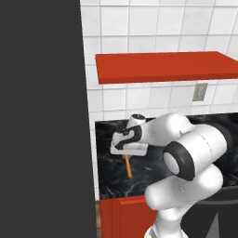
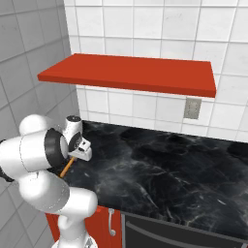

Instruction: Take the fork and place it on the left side of the plate. Then take the spoon and place it on the right side of the plate. Make sure they're directly next to the plate.

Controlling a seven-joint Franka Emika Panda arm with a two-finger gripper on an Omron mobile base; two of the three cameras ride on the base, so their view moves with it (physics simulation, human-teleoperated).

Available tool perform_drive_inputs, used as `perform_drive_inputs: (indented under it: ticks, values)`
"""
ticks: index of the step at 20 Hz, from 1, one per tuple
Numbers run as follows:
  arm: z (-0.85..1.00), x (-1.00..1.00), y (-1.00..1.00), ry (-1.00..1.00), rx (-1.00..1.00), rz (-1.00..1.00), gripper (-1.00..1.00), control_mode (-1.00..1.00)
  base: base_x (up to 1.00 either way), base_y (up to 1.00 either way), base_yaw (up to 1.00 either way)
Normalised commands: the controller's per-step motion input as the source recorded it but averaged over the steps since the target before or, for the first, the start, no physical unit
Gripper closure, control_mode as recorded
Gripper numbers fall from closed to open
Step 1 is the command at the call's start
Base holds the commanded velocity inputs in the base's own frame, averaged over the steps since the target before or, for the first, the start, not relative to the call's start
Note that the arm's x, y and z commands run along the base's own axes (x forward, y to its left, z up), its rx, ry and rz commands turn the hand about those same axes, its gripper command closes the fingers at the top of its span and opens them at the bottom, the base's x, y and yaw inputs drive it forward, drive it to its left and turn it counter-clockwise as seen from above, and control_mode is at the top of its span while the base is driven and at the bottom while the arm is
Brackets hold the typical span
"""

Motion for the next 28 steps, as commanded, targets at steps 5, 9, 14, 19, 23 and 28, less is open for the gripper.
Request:
perform_drive_inputs:
  ticks: [5,9,14,19,23,28]
  values:
    - [0.37,-0.32,-0.44,-0.13,0.00,0.00,1.00,-1.00,0.00,0.00,0.00]
    - [0.70,-0.30,-0.37,-0.13,0.00,-0.02,1.00,-1.00,0.00,0.00,0.00]
    - [0.83,-0.16,-0.40,-0.06,0.00,-0.05,1.00,-1.00,0.00,0.00,0.00]
    - [0.88,-0.13,-0.39,-0.05,0.00,-0.06,1.00,-1.00,0.00,0.00,0.00]
    - [0.79,-0.13,-0.36,-0.03,0.00,-0.08,1.00,-1.00,0.00,0.00,0.00]
    - [0.61,-0.28,-0.36,-0.02,0.00,-0.11,1.00,-1.00,0.00,0.00,0.00]
